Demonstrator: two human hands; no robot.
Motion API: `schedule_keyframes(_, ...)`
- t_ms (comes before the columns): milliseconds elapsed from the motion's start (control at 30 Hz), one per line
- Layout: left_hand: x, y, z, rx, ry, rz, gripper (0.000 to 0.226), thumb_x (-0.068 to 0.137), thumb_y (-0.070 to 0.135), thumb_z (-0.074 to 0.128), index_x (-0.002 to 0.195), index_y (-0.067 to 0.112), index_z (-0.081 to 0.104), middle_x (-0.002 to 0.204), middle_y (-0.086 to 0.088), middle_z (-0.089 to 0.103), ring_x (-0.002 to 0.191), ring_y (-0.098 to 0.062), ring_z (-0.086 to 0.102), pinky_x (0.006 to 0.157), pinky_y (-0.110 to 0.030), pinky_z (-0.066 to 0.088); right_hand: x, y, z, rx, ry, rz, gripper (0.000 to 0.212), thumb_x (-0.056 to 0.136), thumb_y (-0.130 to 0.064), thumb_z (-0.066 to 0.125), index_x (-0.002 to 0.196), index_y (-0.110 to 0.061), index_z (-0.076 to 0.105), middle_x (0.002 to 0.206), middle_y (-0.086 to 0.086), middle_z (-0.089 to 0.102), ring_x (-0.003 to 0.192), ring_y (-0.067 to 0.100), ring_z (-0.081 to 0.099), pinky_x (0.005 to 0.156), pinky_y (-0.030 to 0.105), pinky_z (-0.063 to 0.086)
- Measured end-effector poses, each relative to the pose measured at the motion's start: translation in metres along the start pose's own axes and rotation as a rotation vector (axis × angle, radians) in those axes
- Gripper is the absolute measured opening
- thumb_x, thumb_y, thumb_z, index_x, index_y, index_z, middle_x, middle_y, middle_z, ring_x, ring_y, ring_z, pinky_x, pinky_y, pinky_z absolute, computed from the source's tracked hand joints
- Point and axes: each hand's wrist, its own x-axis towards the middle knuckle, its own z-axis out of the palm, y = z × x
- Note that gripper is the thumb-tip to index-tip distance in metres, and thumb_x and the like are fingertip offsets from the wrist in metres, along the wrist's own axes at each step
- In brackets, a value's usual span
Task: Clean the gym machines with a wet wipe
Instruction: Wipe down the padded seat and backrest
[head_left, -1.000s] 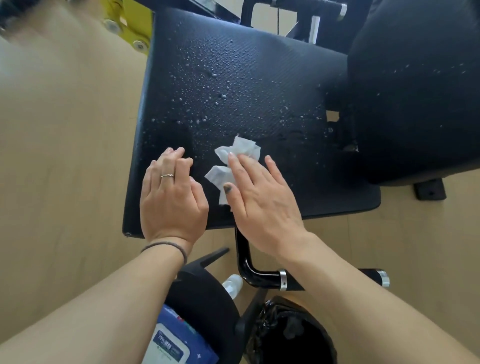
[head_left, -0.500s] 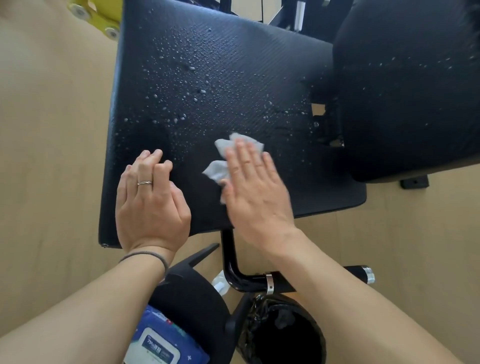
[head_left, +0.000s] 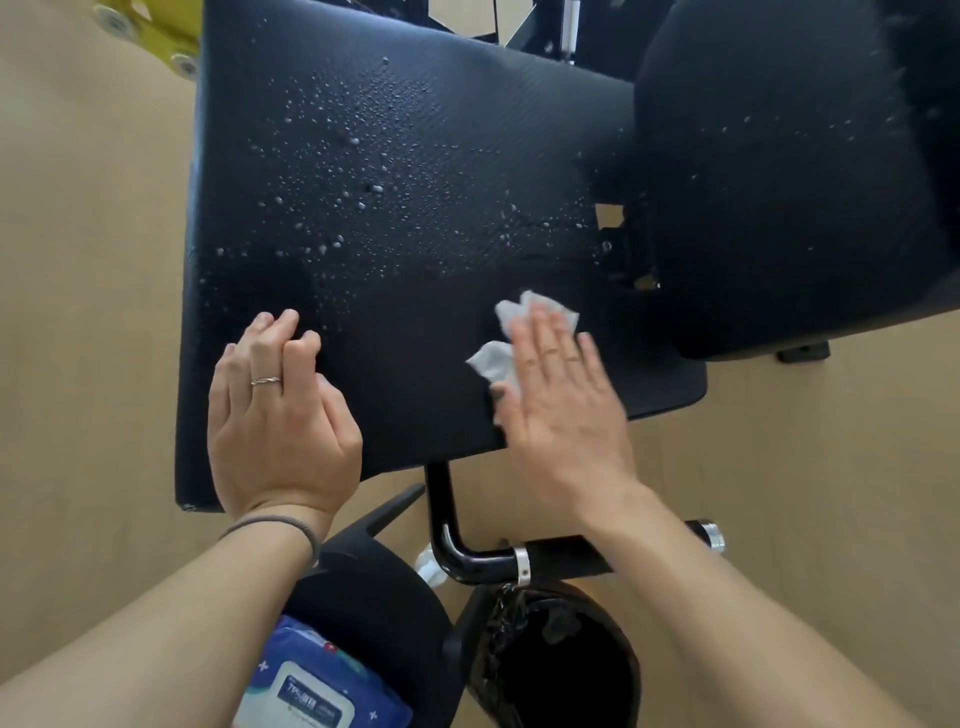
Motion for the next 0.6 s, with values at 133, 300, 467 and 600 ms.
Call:
schedule_keyframes(133, -0.001, 0.001, -0.001, -0.003, 0.000, 0.004, 0.035, 0.095, 0.018, 0.039, 0.126, 0.009, 0.053, 0.147, -0.010, 0.046, 0.143, -0.031, 0.037, 0.122, -0.047, 0.022, 0.012, 0.049, -0.004, 0.077, 0.066, 0.358, 0.071, 0.102, -0.048, 0.001, 0.161, -0.009, 0.000, 0.170, 0.009, -0.004, 0.157, 0.021, -0.005, 0.127, 0.044, 0.008)
schedule_keyframes(300, -0.001, 0.003, -0.002, 0.000, 0.010, 0.001, 0.036, 0.095, 0.018, 0.038, 0.126, 0.008, 0.053, 0.147, -0.010, 0.046, 0.142, -0.031, 0.038, 0.122, -0.047, 0.023, -0.019, -0.032, 0.008, 0.138, 0.023, 0.105, 0.066, 0.106, -0.044, 0.004, 0.160, -0.007, -0.004, 0.168, 0.010, -0.014, 0.155, 0.021, -0.016, 0.127, 0.039, -0.006)
schedule_keyframes(467, -0.001, 0.003, -0.001, -0.019, 0.011, 0.002, 0.037, 0.095, 0.019, 0.036, 0.126, 0.007, 0.053, 0.146, -0.011, 0.047, 0.142, -0.032, 0.038, 0.122, -0.048, 0.023, -0.019, 0.048, 0.007, -0.021, 0.061, 0.055, 0.062, 0.108, -0.043, 0.017, 0.162, -0.015, 0.004, 0.170, 0.005, -0.001, 0.157, 0.019, 0.000, 0.127, 0.043, 0.008)
schedule_keyframes(600, -0.001, 0.003, -0.001, -0.010, 0.016, 0.002, 0.038, 0.095, 0.020, 0.036, 0.126, 0.007, 0.054, 0.146, -0.011, 0.048, 0.142, -0.032, 0.038, 0.122, -0.047, 0.022, -0.012, 0.062, 0.001, 0.095, 0.121, 0.369, 0.070, 0.106, -0.049, 0.008, 0.161, -0.007, 0.004, 0.170, 0.010, 0.002, 0.157, 0.023, 0.004, 0.126, 0.045, 0.011)
